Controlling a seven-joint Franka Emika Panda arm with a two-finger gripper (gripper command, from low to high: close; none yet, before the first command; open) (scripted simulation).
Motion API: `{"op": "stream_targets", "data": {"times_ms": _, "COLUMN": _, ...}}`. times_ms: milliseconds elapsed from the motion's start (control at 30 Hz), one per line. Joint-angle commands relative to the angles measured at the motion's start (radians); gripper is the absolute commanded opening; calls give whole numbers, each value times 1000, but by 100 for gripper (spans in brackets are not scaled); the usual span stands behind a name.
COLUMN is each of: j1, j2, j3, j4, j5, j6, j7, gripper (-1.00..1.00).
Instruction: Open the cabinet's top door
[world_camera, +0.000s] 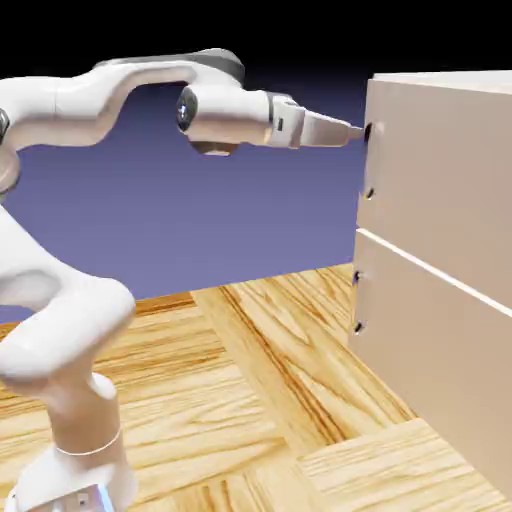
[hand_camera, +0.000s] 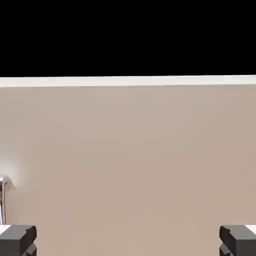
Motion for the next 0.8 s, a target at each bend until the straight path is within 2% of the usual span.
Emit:
{"op": "stream_targets", "data": {"times_ms": 0, "j1": -19, "j2": -6, "j3": 20, "j4": 11, "j5": 44, "j6": -1, "j7": -29, "gripper": 0}}
{"op": "stream_targets", "data": {"times_ms": 667, "j1": -389, "j2": -132, "j3": 412, "j4": 238, "j5": 914, "j6": -21, "j7": -605, "gripper": 0}}
{"op": "stream_targets", "data": {"times_ms": 767, "j1": -443, "j2": -131, "j3": 452, "j4": 280, "j5": 952, "j6": -22, "j7": -629, "gripper": 0}}
